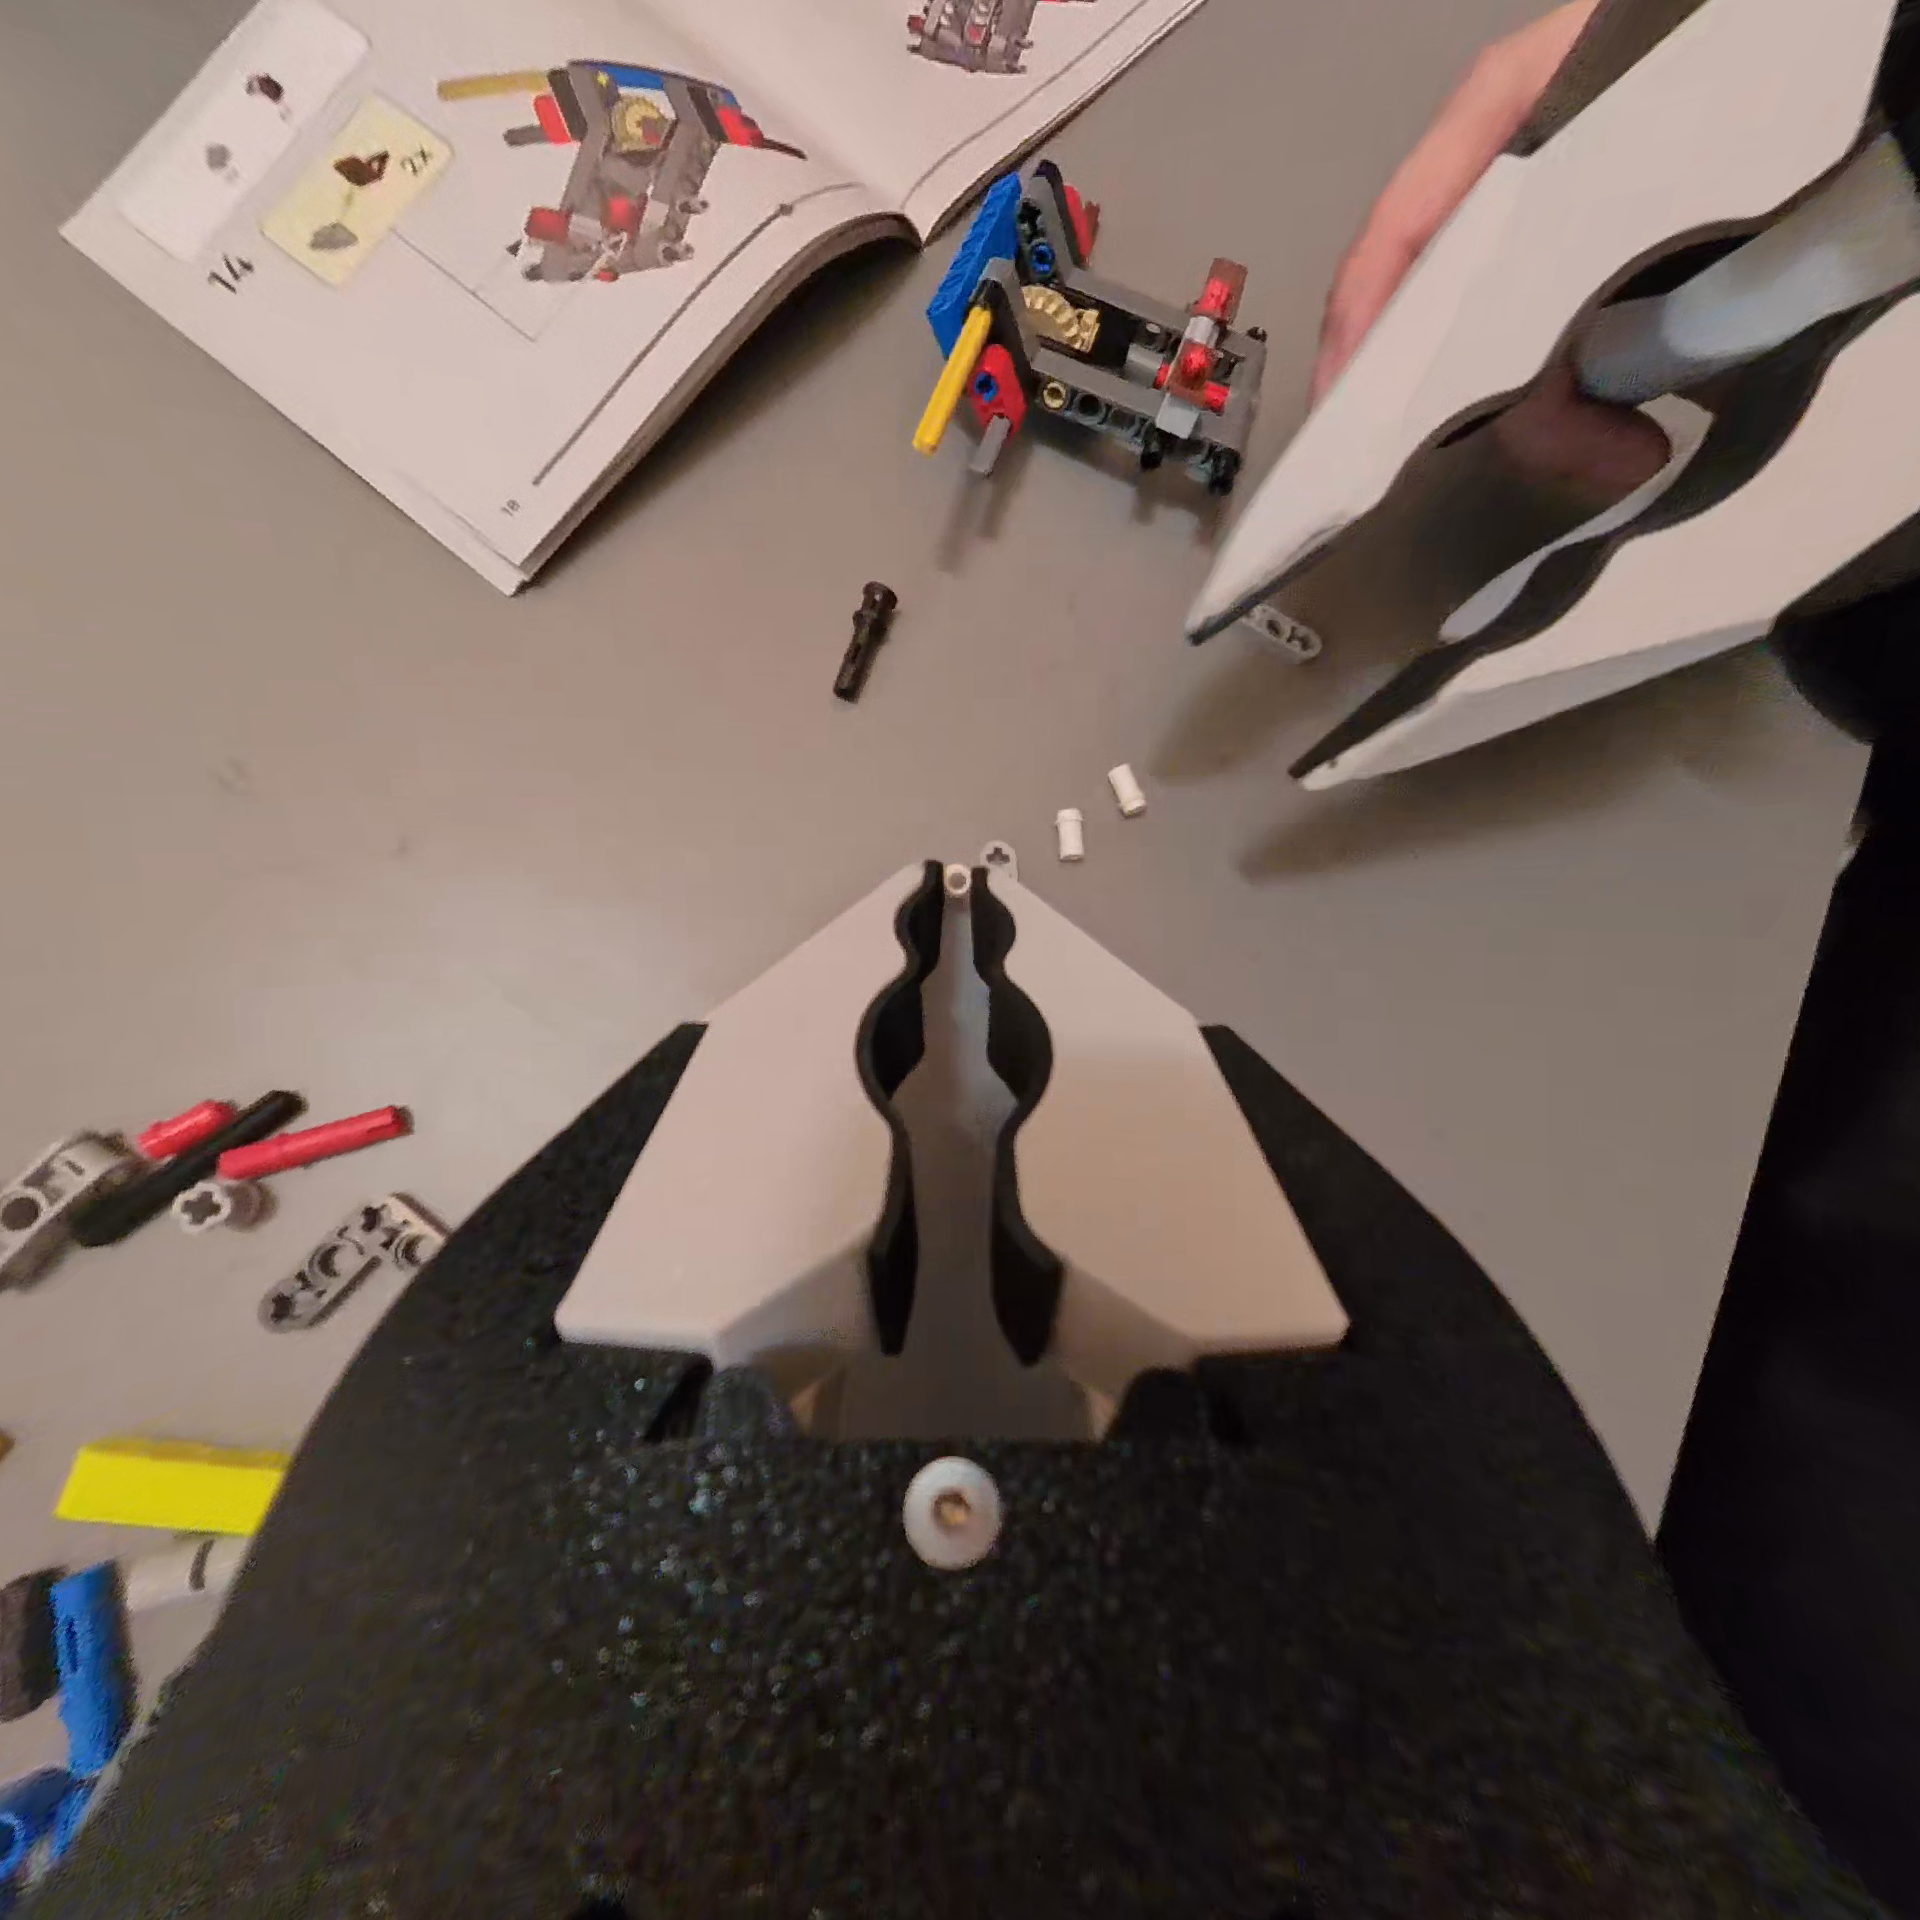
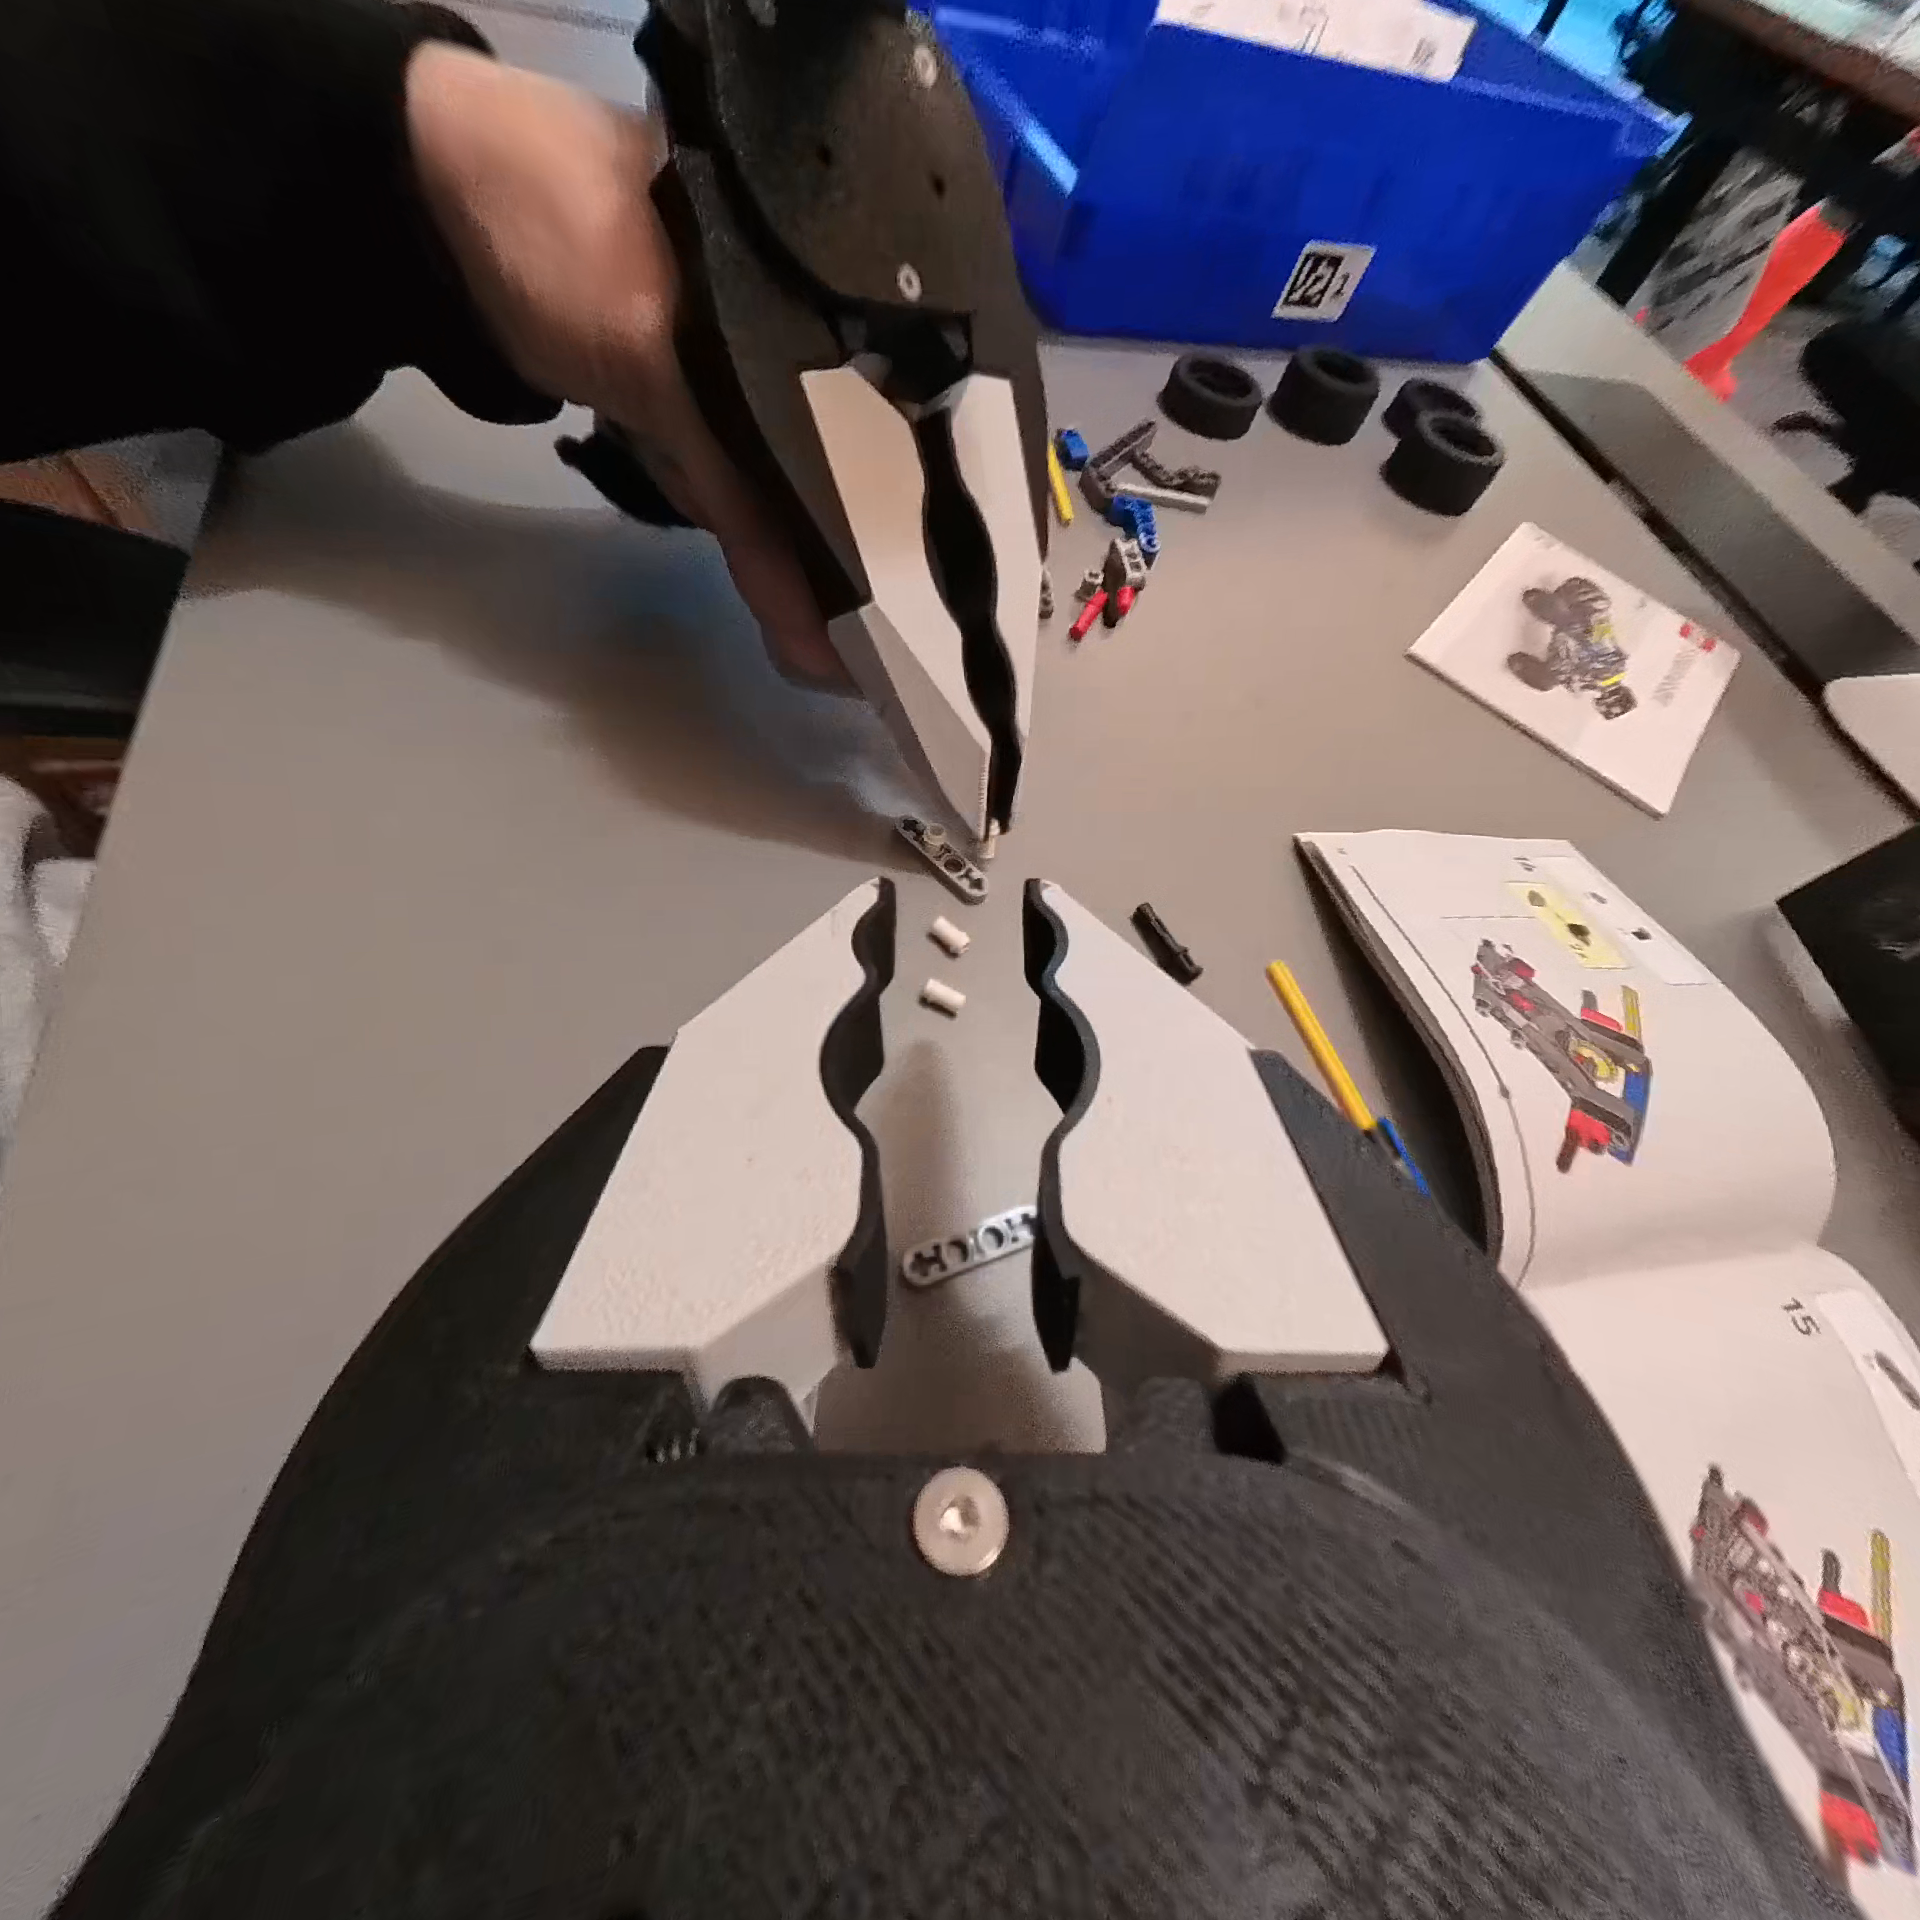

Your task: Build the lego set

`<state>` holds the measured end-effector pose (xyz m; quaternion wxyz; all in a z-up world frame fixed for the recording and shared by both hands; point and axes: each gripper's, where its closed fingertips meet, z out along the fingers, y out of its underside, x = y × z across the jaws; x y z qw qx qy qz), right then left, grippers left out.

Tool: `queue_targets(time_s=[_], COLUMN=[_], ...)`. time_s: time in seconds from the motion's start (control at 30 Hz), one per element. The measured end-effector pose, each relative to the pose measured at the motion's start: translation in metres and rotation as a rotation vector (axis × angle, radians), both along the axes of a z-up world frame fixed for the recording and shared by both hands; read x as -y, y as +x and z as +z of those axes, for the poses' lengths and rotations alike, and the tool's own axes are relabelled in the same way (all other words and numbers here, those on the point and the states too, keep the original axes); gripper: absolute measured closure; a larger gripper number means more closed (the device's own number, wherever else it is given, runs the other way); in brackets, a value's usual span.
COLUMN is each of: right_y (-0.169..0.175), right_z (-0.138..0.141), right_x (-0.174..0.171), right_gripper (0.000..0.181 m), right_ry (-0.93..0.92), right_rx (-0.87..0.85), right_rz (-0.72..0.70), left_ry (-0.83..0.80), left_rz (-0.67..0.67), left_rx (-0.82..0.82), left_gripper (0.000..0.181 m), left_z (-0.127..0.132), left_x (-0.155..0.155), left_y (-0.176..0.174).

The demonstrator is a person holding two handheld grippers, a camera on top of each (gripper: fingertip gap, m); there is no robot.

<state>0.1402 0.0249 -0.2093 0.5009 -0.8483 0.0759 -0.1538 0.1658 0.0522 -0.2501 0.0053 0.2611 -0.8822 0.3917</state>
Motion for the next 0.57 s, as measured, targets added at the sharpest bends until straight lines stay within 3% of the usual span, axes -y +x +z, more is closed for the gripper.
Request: queue_targets(time_s=[0.3, 0.43, 0.57], right_y=[0.003, 0.0, -0.002], right_z=[-0.025, -0.033, -0.042], right_x=[-0.012, -0.017, -0.021], right_gripper=[0.152, 0.152, 0.154], right_ry=[-0.158, -0.169, -0.195], right_rx=[-0.04, -0.058, -0.082], right_rz=[0.092, 0.082, 0.048], left_ry=[-0.015, -0.083, -0.062], left_rz=[-0.24, -0.208, -0.275], left_rx=[0.001, 0.111, 0.26], left_gripper=[0.18, 0.179, 0.179], left_z=[-0.001, 0.019, 0.024], left_x=[0.013, 0.008, 0.002], left_y=[-0.023, -0.012, -0.015])
